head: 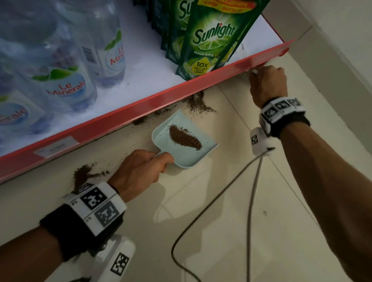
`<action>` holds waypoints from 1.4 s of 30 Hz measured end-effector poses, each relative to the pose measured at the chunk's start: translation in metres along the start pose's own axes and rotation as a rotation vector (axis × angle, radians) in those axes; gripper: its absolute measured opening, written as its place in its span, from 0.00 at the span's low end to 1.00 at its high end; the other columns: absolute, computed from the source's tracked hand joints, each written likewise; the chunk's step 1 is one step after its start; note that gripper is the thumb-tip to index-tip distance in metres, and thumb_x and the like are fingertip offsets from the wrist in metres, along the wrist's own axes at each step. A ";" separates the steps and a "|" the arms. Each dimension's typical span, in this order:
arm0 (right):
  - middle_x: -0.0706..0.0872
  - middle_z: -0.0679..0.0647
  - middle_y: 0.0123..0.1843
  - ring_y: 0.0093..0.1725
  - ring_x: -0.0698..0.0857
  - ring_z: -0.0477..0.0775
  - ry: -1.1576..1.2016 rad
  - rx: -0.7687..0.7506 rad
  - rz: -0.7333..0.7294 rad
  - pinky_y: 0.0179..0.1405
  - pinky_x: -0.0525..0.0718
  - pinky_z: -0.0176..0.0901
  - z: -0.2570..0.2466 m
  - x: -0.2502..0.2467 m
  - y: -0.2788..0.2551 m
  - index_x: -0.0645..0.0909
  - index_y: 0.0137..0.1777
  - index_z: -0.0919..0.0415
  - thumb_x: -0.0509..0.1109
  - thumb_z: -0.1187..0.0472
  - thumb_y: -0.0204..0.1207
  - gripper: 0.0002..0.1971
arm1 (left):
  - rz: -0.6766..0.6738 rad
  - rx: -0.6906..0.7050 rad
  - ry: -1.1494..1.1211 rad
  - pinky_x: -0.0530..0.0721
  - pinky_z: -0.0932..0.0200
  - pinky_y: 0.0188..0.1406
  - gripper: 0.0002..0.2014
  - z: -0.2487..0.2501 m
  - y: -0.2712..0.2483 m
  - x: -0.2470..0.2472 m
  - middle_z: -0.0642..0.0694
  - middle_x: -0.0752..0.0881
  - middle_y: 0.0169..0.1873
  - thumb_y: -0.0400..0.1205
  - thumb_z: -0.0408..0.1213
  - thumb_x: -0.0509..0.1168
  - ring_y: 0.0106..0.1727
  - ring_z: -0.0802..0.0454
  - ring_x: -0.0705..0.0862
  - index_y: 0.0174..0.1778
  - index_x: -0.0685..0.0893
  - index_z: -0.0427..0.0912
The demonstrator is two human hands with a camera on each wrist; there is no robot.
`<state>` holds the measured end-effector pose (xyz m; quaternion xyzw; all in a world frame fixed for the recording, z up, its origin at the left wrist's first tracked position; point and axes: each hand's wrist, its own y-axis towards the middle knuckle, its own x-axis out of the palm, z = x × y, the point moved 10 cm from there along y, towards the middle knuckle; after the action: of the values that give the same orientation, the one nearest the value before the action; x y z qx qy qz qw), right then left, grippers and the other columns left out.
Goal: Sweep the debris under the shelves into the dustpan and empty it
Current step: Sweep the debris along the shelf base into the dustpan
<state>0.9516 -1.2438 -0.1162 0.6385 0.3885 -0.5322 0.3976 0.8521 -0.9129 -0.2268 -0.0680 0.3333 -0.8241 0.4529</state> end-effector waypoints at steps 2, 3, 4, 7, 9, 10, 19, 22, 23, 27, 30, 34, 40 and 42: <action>0.87 0.67 0.61 0.58 0.82 0.74 0.039 0.002 -0.056 0.55 0.78 0.53 -0.005 0.015 0.003 0.86 0.63 0.61 0.61 0.58 0.84 0.15 | -0.001 0.000 -0.002 0.64 0.60 0.21 0.20 0.001 -0.001 0.001 0.55 0.71 0.13 0.74 0.54 0.66 0.13 0.58 0.65 0.17 0.79 0.50; 0.88 0.66 0.61 0.58 0.83 0.73 0.075 -0.003 -0.055 0.56 0.79 0.52 -0.010 0.018 0.001 0.86 0.62 0.61 0.62 0.58 0.83 0.15 | 0.000 0.002 -0.002 0.64 0.60 0.21 0.21 0.001 -0.002 0.001 0.55 0.71 0.13 0.75 0.53 0.66 0.13 0.58 0.65 0.17 0.79 0.50; 0.89 0.66 0.58 0.57 0.84 0.72 0.122 -0.019 -0.048 0.55 0.81 0.52 -0.018 0.019 -0.003 0.87 0.60 0.62 0.63 0.58 0.83 0.15 | 0.004 0.002 0.000 0.64 0.60 0.21 0.21 0.000 -0.003 0.000 0.54 0.70 0.13 0.76 0.52 0.66 0.13 0.58 0.65 0.17 0.78 0.49; 0.93 0.61 0.48 0.46 0.90 0.64 0.279 -0.209 -0.072 0.48 0.85 0.47 -0.062 0.018 -0.031 0.89 0.54 0.63 0.63 0.60 0.84 0.13 | 0.017 -0.009 0.009 0.64 0.60 0.21 0.20 -0.004 -0.008 -0.003 0.53 0.71 0.14 0.79 0.49 0.67 0.14 0.57 0.65 0.21 0.78 0.47; 0.93 0.56 0.49 0.44 0.91 0.55 0.362 -0.365 -0.148 0.50 0.88 0.44 -0.095 0.017 -0.059 0.88 0.58 0.62 0.62 0.60 0.86 0.13 | 0.022 -0.016 0.015 0.64 0.61 0.21 0.19 -0.008 -0.012 -0.006 0.52 0.70 0.14 0.79 0.49 0.67 0.14 0.56 0.65 0.23 0.78 0.45; 0.93 0.55 0.51 0.45 0.91 0.53 0.387 -0.426 -0.191 0.51 0.89 0.45 -0.108 0.017 -0.072 0.88 0.60 0.61 0.62 0.59 0.86 0.13 | 0.023 -0.015 0.019 0.64 0.60 0.21 0.19 -0.009 -0.015 -0.008 0.52 0.70 0.14 0.79 0.49 0.67 0.14 0.56 0.65 0.23 0.78 0.45; 0.93 0.59 0.50 0.44 0.91 0.62 0.275 -0.267 0.040 0.47 0.88 0.55 -0.058 -0.023 -0.074 0.87 0.60 0.58 0.60 0.56 0.87 0.15 | 0.035 0.036 0.087 0.63 0.58 0.24 0.19 -0.008 -0.033 -0.021 0.55 0.69 0.14 0.80 0.48 0.67 0.14 0.58 0.64 0.24 0.77 0.46; 0.92 0.62 0.53 0.49 0.88 0.69 0.119 -0.113 -0.058 0.55 0.84 0.55 -0.028 -0.005 -0.066 0.87 0.61 0.58 0.57 0.54 0.87 0.17 | 0.044 0.049 0.092 0.63 0.58 0.23 0.19 -0.010 -0.037 -0.026 0.55 0.69 0.14 0.80 0.47 0.66 0.14 0.58 0.64 0.24 0.77 0.45; 0.92 0.63 0.52 0.48 0.88 0.69 0.120 -0.117 -0.091 0.54 0.84 0.54 -0.031 0.001 -0.072 0.87 0.59 0.59 0.57 0.55 0.87 0.17 | 0.044 0.046 0.091 0.63 0.58 0.23 0.19 -0.011 -0.038 -0.027 0.55 0.69 0.14 0.80 0.47 0.66 0.15 0.58 0.64 0.24 0.77 0.45; 0.90 0.61 0.44 0.39 0.86 0.66 0.158 -0.263 -0.161 0.37 0.79 0.46 -0.084 0.015 -0.117 0.87 0.52 0.62 0.56 0.54 0.87 0.19 | 0.042 0.029 0.087 0.63 0.58 0.23 0.18 -0.016 -0.041 -0.024 0.54 0.69 0.14 0.80 0.48 0.67 0.15 0.57 0.64 0.26 0.77 0.45; 0.89 0.57 0.43 0.36 0.85 0.61 0.187 -0.378 -0.182 0.33 0.80 0.46 -0.119 0.011 -0.146 0.85 0.53 0.59 0.54 0.52 0.87 0.19 | 0.041 0.015 0.099 0.63 0.59 0.22 0.17 -0.019 -0.043 -0.022 0.54 0.69 0.14 0.79 0.48 0.67 0.14 0.58 0.64 0.27 0.78 0.44; 0.90 0.61 0.42 0.38 0.87 0.67 0.083 -0.238 0.048 0.32 0.80 0.47 -0.086 -0.014 -0.115 0.84 0.56 0.55 0.54 0.49 0.85 0.18 | 0.045 -0.004 0.084 0.63 0.61 0.22 0.17 -0.022 -0.047 -0.027 0.53 0.69 0.14 0.77 0.50 0.67 0.15 0.56 0.63 0.26 0.78 0.45; 0.90 0.69 0.51 0.52 0.85 0.76 0.145 0.066 -0.010 0.52 0.84 0.60 -0.036 0.020 -0.044 0.88 0.59 0.58 0.62 0.51 0.82 0.17 | 0.056 0.011 0.090 0.62 0.60 0.22 0.16 -0.022 -0.048 -0.032 0.53 0.68 0.15 0.74 0.51 0.66 0.16 0.55 0.62 0.26 0.76 0.46; 0.90 0.69 0.50 0.50 0.85 0.76 0.139 0.012 -0.044 0.49 0.83 0.58 -0.052 0.029 -0.041 0.88 0.56 0.61 0.63 0.56 0.81 0.14 | 0.062 0.008 0.094 0.62 0.60 0.22 0.16 -0.025 -0.047 -0.032 0.53 0.68 0.16 0.77 0.49 0.67 0.16 0.55 0.62 0.26 0.76 0.46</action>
<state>0.9367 -1.1775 -0.1428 0.6675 0.4259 -0.4976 0.3542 0.8280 -0.8580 -0.2111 -0.0168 0.3529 -0.8132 0.4625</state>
